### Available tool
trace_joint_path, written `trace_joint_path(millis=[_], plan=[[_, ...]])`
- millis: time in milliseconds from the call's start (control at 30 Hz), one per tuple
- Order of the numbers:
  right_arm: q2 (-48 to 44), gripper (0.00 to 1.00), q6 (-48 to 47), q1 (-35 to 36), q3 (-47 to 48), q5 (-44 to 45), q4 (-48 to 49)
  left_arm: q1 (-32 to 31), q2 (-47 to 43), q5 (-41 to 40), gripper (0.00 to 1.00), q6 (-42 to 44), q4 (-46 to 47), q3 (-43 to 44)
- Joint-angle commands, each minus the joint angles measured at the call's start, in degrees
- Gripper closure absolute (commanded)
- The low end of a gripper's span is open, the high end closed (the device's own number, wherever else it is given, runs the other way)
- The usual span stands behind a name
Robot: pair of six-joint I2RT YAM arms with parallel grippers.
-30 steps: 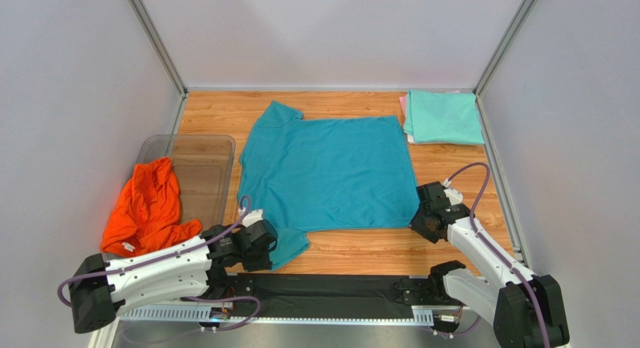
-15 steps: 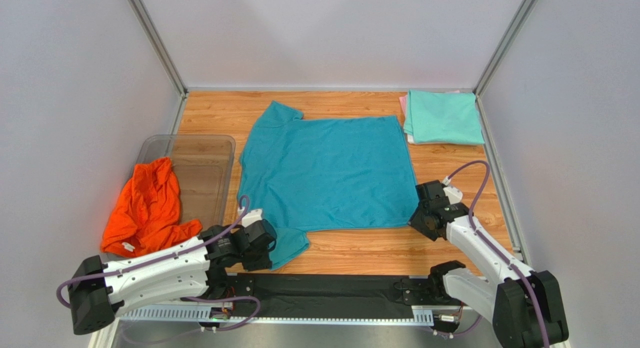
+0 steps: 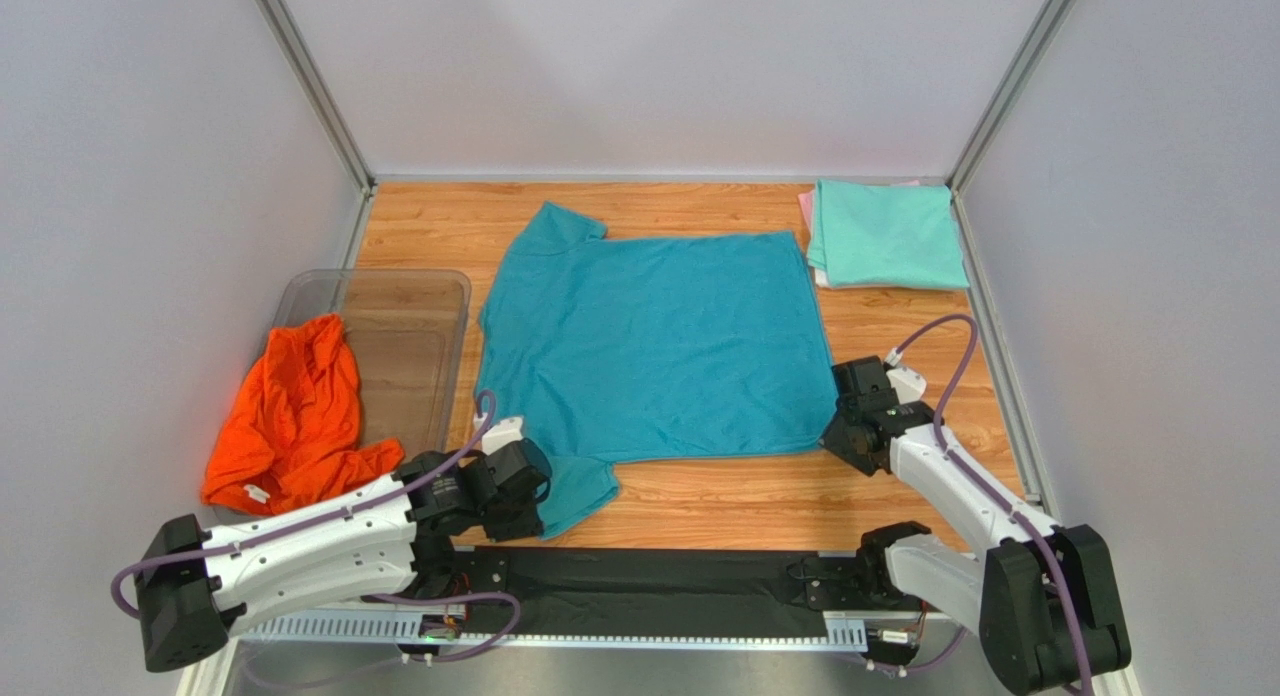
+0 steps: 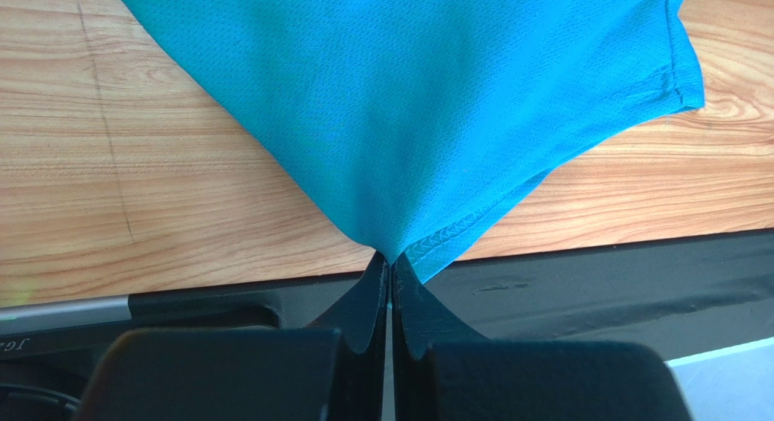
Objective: Fold and stack the t-shirts
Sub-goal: Fold the tshirt
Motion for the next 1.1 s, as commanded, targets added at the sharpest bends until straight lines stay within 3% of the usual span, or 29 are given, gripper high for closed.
trace_joint_path(millis=[0, 167, 467, 533, 1067], plan=[[1.49, 0.58, -0.78, -0.25, -0.24, 1.68, 3.26, -0.09, -0.51, -0.87, 1.0, 0.34, -0.61, 0.7], [3.07, 0.64, -1.66, -0.33, -0.33, 1.33, 4.76, 0.0, -0.51, -1.14, 1.0, -0.18, -0.88, 0.7], [3.69, 0.88, -4.56, -0.33, -0.42, -1.13, 7.04, -0.09, -0.07, -2.01, 1.0, -0.98, -1.14, 0.79], [3.52, 1.0, -5.26, -0.42, -0.07, -1.66, 7.22, -0.09, 0.02, -2.28, 1.0, -1.15, -1.05, 1.05], [-7.12, 1.0, -8.87, -0.33, 2.39, -4.47, 2.39, 0.0, -3.76, -9.22, 1.0, 6.75, -2.46, 8.87]])
